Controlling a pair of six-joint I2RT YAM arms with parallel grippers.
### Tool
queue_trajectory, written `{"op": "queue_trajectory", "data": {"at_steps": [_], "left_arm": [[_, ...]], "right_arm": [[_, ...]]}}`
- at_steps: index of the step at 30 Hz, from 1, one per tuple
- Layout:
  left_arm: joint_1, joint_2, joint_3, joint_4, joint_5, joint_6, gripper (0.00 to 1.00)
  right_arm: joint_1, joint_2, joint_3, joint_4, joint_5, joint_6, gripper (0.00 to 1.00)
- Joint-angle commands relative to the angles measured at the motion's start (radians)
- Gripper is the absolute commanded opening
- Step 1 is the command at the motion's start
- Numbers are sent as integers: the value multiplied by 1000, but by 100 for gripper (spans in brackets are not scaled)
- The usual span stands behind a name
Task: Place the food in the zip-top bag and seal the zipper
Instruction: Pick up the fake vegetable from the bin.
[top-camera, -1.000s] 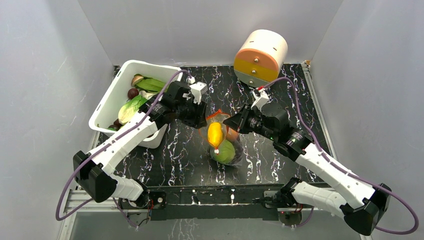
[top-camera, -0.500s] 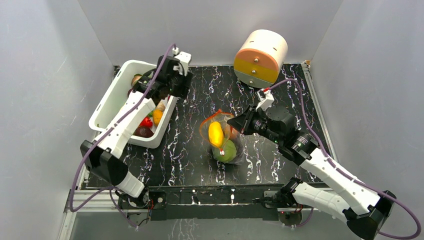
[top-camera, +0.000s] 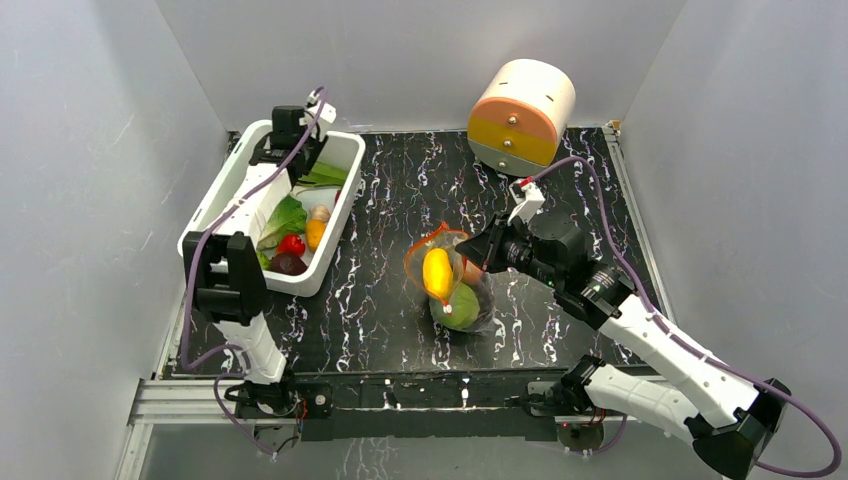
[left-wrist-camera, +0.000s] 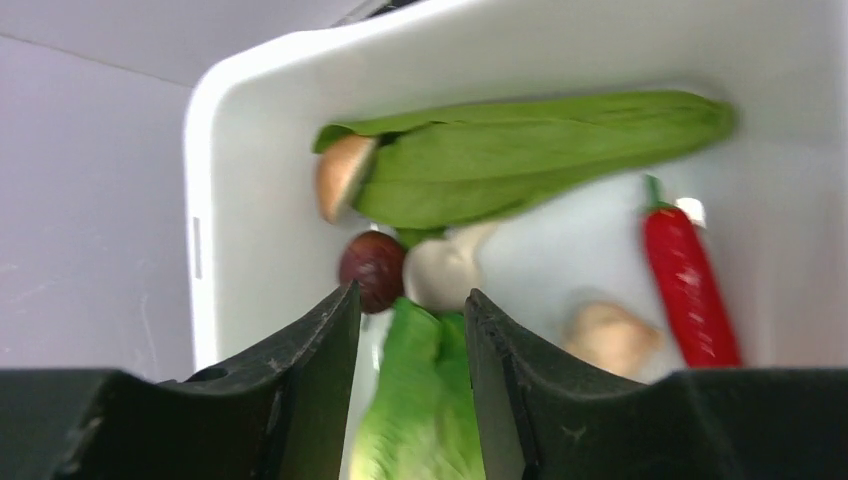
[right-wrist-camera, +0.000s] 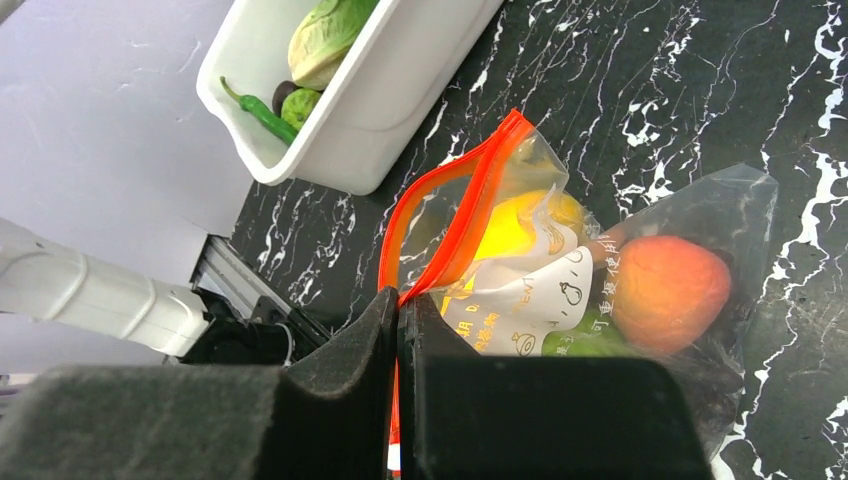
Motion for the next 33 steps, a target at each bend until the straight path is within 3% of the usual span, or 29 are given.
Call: {"op": "queue_trajectory", "data": {"at_steps": [1, 9, 16, 22, 33], "left_arm": [[57, 104, 65, 133, -28, 146, 44], [137, 236, 42, 311, -20, 176, 44], [151, 343, 80, 362, -51, 255, 46], [157, 371, 67, 451, -64, 304, 46], [158, 327, 41, 475, -30, 302, 46]], "right_arm": [[1, 1, 59, 68, 29, -33, 0], [0, 13, 24, 125, 77, -38, 0], [1, 69, 17, 167, 59, -24, 0], [1, 83, 20, 171, 64, -27, 0], [1, 105, 15, 192, 65, -18, 0]]}}
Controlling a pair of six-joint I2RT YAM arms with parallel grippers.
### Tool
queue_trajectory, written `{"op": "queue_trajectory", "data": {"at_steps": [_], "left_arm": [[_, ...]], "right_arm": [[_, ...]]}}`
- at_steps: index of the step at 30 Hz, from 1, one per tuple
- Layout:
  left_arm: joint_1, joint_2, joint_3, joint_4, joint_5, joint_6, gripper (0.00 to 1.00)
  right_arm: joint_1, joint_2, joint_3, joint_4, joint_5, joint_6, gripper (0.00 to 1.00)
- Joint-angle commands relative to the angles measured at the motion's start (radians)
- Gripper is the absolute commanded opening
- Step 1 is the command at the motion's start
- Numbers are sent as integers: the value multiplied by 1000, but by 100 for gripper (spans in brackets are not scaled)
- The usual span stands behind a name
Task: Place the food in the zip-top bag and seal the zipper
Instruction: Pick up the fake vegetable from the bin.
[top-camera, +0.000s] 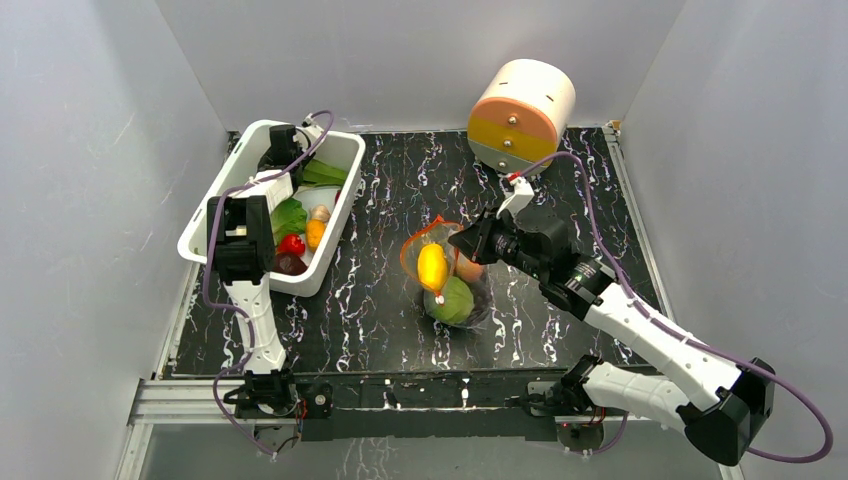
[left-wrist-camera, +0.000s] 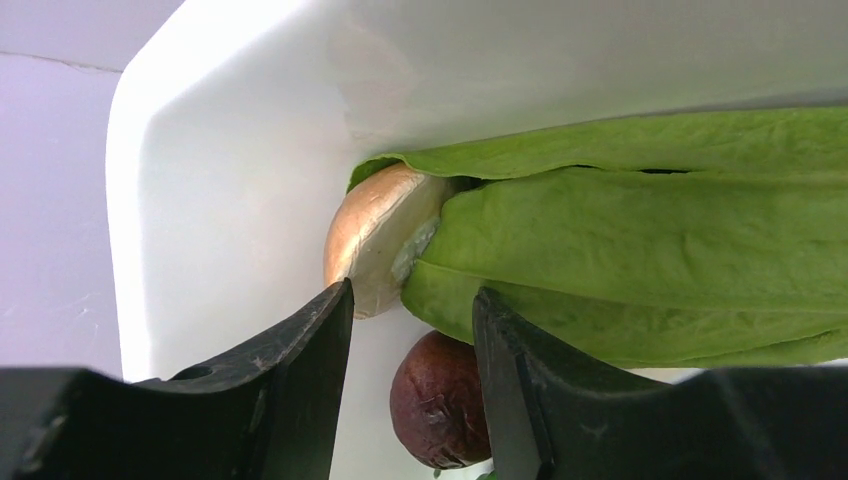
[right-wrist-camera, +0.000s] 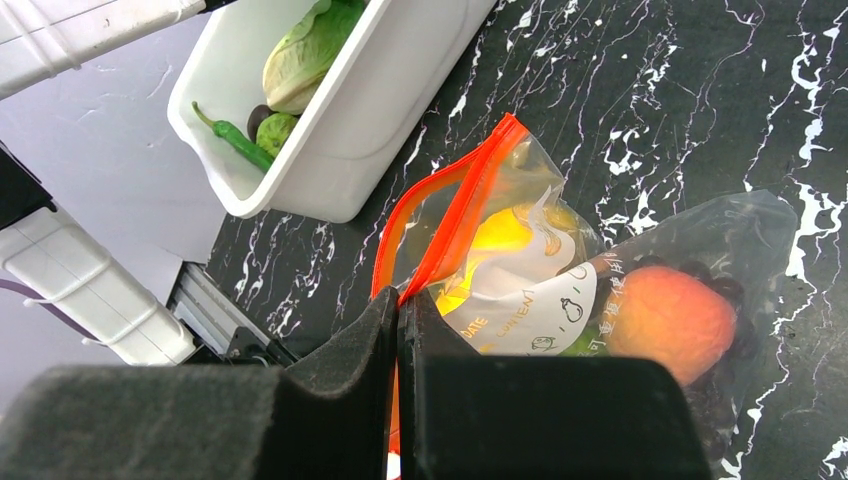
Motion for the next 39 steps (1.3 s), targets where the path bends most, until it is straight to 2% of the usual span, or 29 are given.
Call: {"op": "queue_trajectory", "data": {"at_steps": [1, 15, 23, 35, 39], "left_arm": [[7, -67, 2, 40, 19, 11, 46], [13, -68, 26, 27, 15, 10, 45], [14, -135, -7, 43, 29, -10, 45], [25, -26, 30, 27, 25, -11, 44], [29, 6, 58, 11, 29, -10, 38]], "right_arm": [[1, 7, 19, 102, 10, -2, 0], [0, 27, 9, 124, 0, 2, 0], [0, 42, 0, 146, -18, 11, 0], [0, 44, 12, 139, -11, 5, 0], [0, 56, 20, 140, -11, -1, 0]]}}
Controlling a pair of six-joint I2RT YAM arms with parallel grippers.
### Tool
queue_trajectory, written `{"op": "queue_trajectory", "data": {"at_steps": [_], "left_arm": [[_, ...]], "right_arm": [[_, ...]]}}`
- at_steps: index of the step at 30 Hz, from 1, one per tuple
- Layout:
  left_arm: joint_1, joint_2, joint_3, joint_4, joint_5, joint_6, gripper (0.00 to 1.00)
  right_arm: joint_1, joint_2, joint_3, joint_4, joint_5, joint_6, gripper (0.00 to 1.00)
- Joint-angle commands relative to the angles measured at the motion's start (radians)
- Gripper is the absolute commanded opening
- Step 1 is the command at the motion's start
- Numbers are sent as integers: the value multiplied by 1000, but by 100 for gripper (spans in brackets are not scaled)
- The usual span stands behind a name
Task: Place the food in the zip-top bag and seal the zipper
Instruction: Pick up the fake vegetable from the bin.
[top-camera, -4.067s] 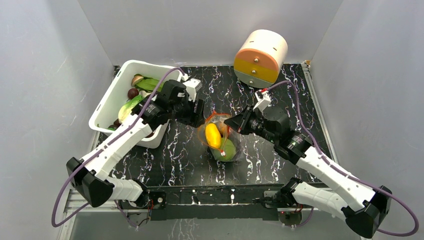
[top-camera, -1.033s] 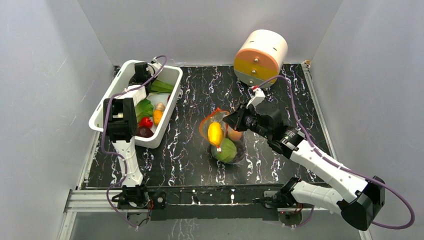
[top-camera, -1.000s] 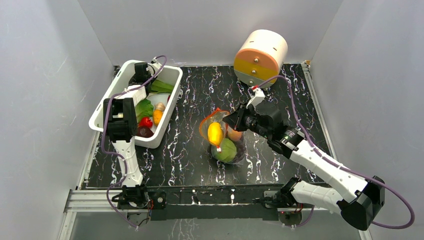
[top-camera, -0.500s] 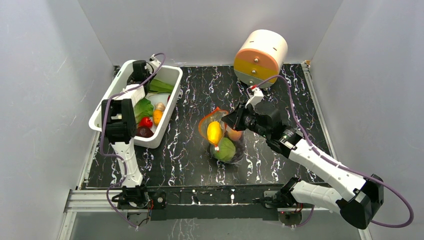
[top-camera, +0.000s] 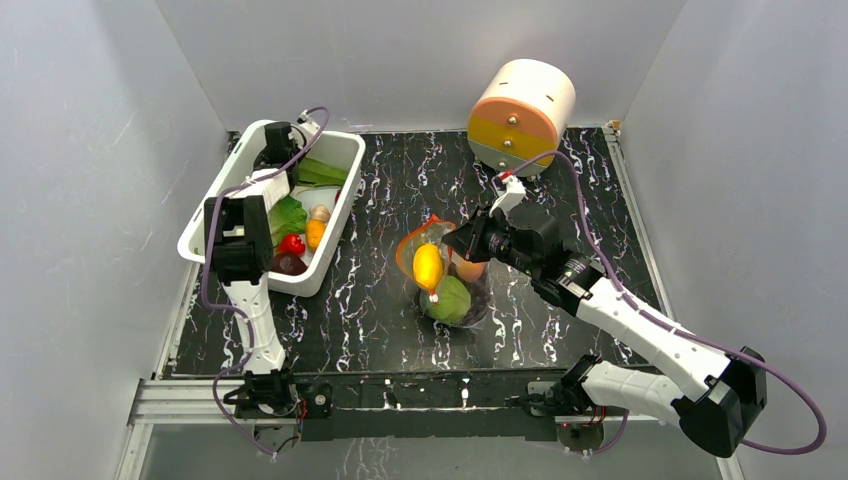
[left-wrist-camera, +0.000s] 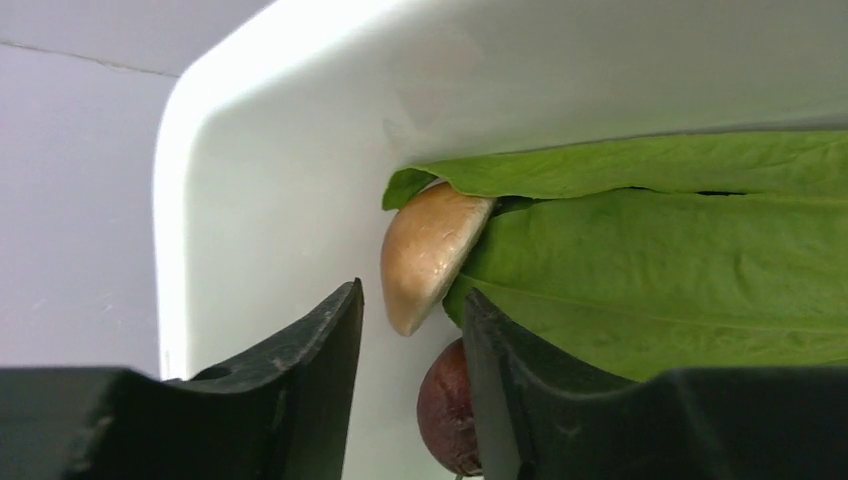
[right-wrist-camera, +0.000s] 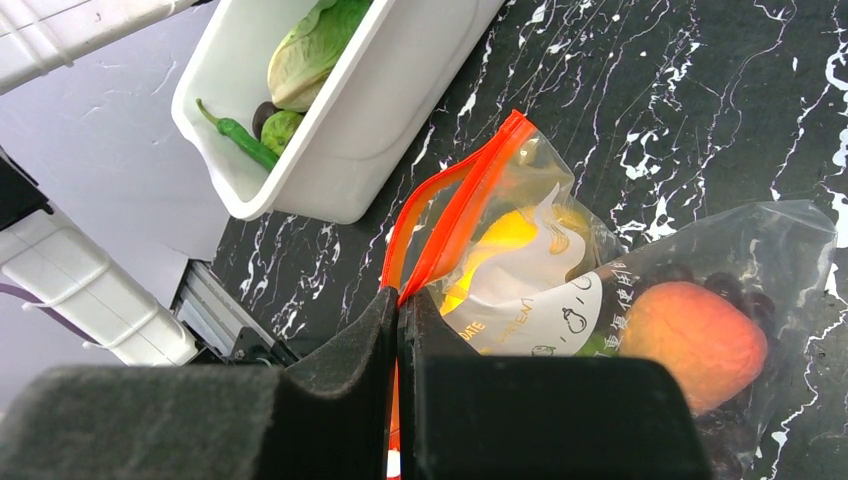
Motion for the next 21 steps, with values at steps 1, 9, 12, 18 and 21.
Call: {"op": "queue_trajectory", "data": {"at_steps": [1, 9, 12, 18, 21], "left_arm": [[14, 30, 66, -30, 31, -9, 34], [20, 12, 93, -84, 45, -34, 1], [19, -28, 85, -103, 45, -68, 0], [3, -117, 81, -220, 27, -197, 0], [-17, -205, 14, -252, 60, -290, 0]], "right_arm": [[1, 6, 27, 81, 10, -10, 0], [0, 6, 17, 87, -1, 11, 0], [0, -4, 2, 109, -10, 28, 0], [1, -8, -7, 115, -21, 55, 0], [1, -18, -9, 119, -12, 64, 0]]}}
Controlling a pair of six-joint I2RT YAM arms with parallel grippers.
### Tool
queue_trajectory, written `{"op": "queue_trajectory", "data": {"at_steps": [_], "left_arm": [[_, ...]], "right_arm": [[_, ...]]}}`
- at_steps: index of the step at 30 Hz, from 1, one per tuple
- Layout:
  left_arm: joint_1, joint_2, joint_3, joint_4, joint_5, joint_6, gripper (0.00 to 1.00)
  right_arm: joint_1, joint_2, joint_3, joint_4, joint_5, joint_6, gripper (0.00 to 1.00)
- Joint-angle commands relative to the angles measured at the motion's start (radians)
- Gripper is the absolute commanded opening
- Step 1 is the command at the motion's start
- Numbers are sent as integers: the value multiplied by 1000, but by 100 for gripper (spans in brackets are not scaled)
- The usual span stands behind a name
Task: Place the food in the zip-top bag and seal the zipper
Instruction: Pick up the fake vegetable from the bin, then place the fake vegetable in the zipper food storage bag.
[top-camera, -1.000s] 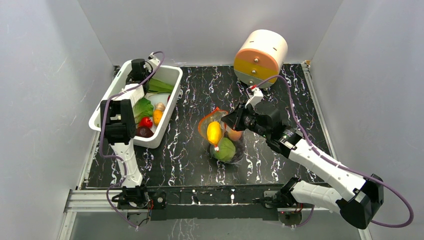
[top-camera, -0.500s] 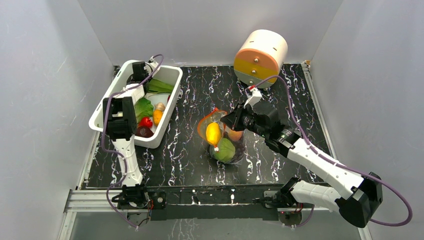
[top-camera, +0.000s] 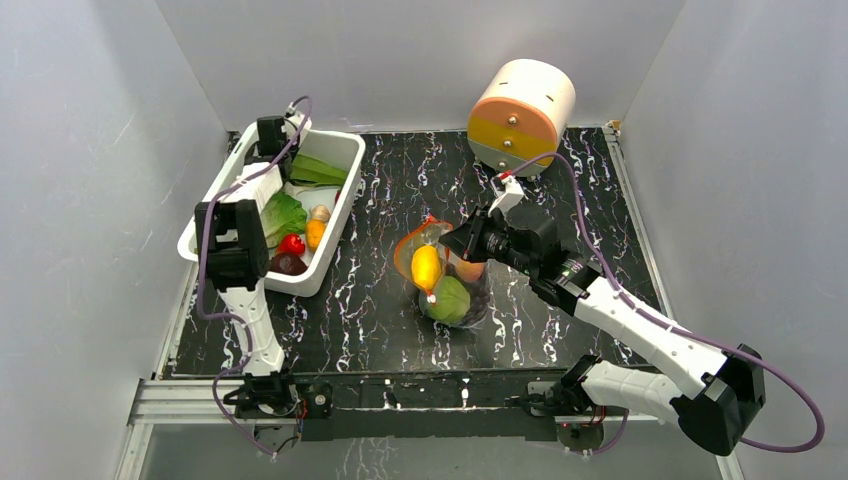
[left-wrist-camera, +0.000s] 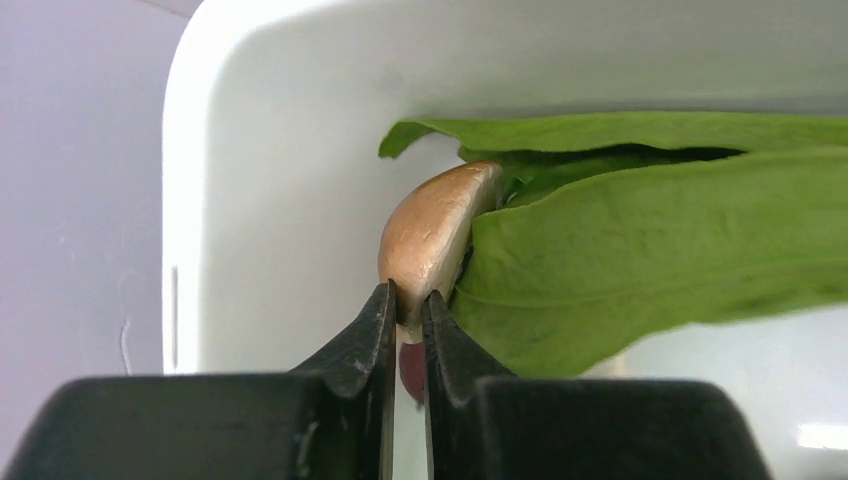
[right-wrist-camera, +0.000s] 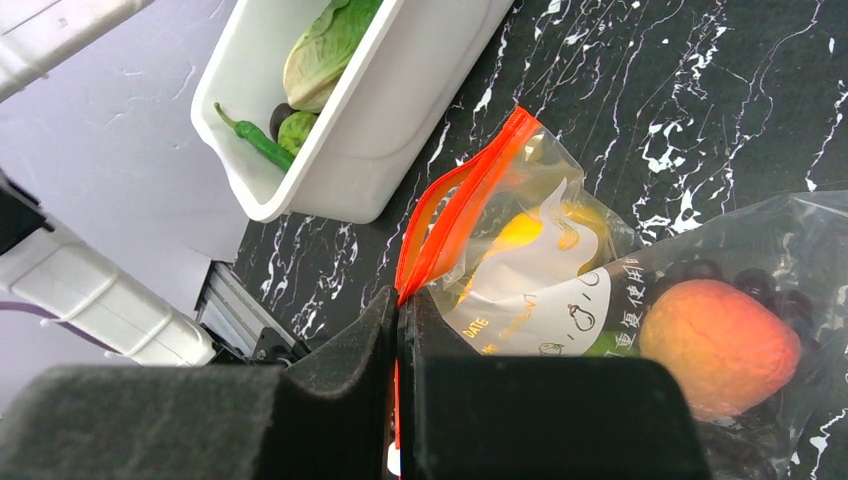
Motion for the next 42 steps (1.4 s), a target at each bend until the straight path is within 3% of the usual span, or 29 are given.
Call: {"op": "queue_trajectory", "data": {"at_steps": [1, 5, 8, 12, 19, 25, 31, 36, 42], "left_arm": [[-31, -208, -65, -82, 47, -175, 0], [-33, -266, -50, -203, 81, -249, 0], [-35, -289, -13, -290, 11, -274, 0], [-38, -375, -52, -310, -36, -297, 0], [-92, -558, -133, -356, 39, -413, 0], [-99, -735, -253, -335, 362, -604, 0], [-125, -851, -288, -371, 412, -753, 0], [-201, -876, -220, -464, 462, -769, 0], [-261, -866, -194, -515, 791, -874, 0]], "right_arm": [[1, -34, -2, 95, 7, 23, 0], [1, -46, -7, 95, -2, 37, 0], [1, -58, -21, 87, -9, 53, 0], [1, -76, -43, 91, -10, 72, 0], [0, -89, -45, 63, -10, 91, 0], [1, -104, -23, 20, 21, 99, 0], [1, -92, 27, -38, 20, 105, 0], [0, -111, 15, -29, 46, 135, 0], [1, -132, 3, -29, 94, 171, 0]]}}
